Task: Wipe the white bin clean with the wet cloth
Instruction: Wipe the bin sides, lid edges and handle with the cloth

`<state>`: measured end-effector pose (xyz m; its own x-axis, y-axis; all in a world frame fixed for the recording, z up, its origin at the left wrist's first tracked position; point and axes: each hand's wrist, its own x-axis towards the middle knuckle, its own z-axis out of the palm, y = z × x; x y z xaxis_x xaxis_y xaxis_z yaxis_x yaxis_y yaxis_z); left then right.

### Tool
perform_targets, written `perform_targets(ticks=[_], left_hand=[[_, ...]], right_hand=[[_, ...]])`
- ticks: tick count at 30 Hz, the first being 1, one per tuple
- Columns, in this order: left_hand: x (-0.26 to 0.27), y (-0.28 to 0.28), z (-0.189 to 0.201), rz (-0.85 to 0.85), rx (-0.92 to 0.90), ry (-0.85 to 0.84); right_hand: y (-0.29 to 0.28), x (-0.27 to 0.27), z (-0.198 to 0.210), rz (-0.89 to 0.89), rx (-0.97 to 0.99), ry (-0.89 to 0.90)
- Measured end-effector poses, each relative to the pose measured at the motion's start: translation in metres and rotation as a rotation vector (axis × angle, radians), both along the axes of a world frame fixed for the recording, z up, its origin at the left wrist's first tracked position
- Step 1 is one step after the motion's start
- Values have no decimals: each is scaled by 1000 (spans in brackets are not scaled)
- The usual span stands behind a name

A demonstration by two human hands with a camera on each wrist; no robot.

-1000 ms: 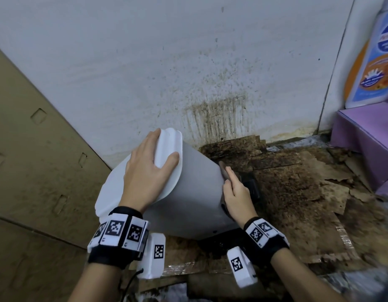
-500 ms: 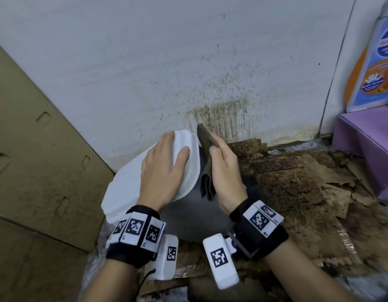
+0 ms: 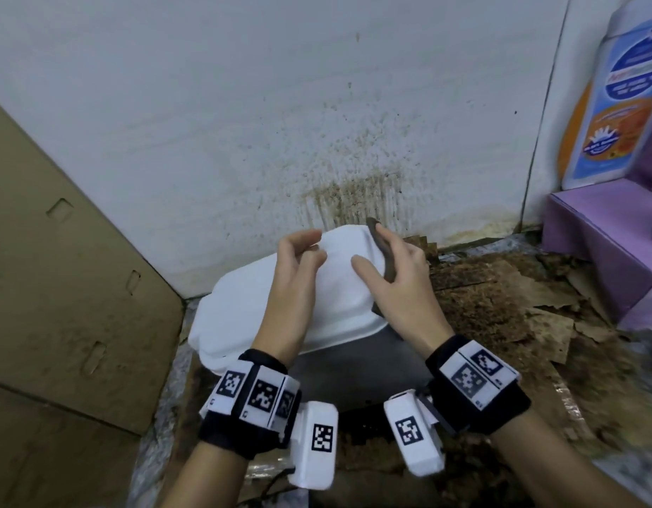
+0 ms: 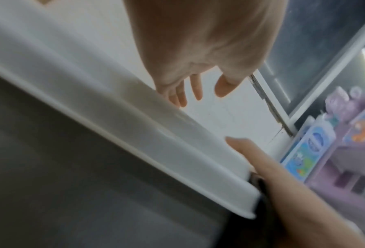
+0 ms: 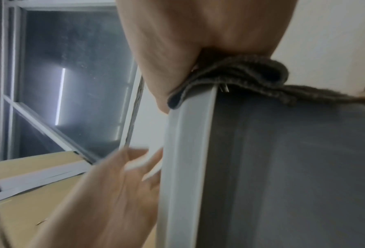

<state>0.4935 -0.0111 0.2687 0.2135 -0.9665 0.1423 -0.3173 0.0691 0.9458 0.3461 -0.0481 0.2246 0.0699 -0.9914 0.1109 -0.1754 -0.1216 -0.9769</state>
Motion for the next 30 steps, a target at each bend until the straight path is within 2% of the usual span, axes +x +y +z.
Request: perform_targets(ticks=[3, 5, 7, 9, 11, 14, 17, 24, 30], left_hand=[[16, 5, -10, 97, -27, -140], [36, 7, -19, 189, -14, -316], [53, 10, -27, 291, 57, -499], [65, 14, -31, 404, 200, -599], [72, 19, -36, 438, 368, -563], [79, 20, -49, 335, 546, -326], [82, 17, -61, 289, 518, -125], [78, 14, -64, 305, 411, -49], [93, -2, -50, 240, 295, -34]], right_hand=[[-8, -21, -10, 18, 40, -12], [-13, -35, -17, 20, 56, -2], [-15, -48, -22, 10, 69, 8], [-17, -59, -25, 2, 76, 24], [-18, -70, -29, -13, 93, 46], [-18, -81, -32, -23, 110, 82], [-18, -87, -33, -22, 115, 140], [-11, -86, -33, -67, 131, 139], [28, -64, -27, -247, 129, 25]])
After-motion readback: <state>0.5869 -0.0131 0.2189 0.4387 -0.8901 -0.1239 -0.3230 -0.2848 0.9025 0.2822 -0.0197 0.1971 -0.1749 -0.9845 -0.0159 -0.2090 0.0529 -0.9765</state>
